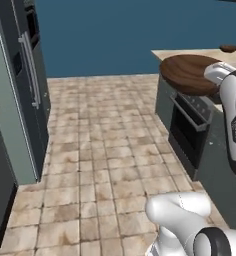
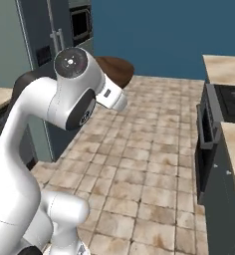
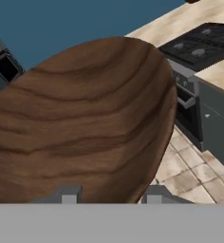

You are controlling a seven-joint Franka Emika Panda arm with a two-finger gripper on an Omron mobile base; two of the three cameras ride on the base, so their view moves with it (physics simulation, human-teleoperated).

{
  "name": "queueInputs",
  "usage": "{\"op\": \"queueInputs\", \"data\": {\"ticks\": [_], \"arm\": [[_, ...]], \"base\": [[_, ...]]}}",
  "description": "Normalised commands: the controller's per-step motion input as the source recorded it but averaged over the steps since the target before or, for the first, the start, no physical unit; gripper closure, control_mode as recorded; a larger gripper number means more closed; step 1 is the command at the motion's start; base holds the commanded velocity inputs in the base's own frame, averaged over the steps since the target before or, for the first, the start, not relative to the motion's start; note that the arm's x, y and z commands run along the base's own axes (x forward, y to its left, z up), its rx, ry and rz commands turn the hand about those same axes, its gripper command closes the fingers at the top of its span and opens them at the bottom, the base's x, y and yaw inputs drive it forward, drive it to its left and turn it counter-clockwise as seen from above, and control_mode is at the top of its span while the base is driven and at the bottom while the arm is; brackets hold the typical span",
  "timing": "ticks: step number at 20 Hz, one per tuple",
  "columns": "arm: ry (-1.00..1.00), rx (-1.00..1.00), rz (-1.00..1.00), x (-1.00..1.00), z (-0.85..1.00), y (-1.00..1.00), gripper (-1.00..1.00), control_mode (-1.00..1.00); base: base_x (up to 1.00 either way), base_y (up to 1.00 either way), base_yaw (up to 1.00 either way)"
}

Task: Pick up the bowls from the cabinet and place each bowl in front of a stool on the dining counter.

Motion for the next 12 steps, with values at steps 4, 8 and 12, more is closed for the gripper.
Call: {"op": "queueInputs", "data": {"ticks": [4,8,12], "arm": [[0.0,0.0,0.0,0.0,0.0,0.0,1.0,1.0],[0.0,0.0,0.0,0.0,0.0,0.0,1.0,1.0],[0.0,0.0,0.0,0.0,0.0,0.0,1.0,1.0]], "base": [[1.0,0.0,-0.26],[1.0,0.02,-0.27],[1.0,0.05,-0.27]]}}
